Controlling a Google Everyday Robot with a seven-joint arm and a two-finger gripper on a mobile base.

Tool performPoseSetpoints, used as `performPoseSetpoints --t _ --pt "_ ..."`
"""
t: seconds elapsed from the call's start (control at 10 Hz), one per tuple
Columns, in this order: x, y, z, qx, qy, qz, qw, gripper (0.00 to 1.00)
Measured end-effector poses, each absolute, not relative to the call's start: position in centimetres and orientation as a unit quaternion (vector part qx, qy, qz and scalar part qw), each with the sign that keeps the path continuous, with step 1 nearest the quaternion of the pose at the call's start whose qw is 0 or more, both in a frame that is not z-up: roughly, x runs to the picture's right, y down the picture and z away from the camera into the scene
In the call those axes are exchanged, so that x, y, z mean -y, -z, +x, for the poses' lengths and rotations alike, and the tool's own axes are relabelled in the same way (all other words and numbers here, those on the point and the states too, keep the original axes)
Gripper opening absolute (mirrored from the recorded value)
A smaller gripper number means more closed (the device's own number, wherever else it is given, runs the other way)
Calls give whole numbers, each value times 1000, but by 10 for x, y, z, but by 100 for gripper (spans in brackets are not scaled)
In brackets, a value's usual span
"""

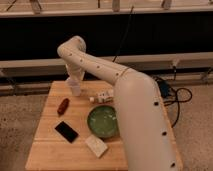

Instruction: Pick up the ceramic cup

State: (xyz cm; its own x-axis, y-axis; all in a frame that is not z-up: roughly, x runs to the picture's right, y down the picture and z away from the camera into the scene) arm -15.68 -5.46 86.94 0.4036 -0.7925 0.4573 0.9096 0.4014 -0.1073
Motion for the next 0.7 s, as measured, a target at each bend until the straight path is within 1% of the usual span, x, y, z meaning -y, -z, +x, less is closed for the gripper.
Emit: performPoseSetpoints --t 0.7 --pt "35 -902 -137 169 502 -214 821 80"
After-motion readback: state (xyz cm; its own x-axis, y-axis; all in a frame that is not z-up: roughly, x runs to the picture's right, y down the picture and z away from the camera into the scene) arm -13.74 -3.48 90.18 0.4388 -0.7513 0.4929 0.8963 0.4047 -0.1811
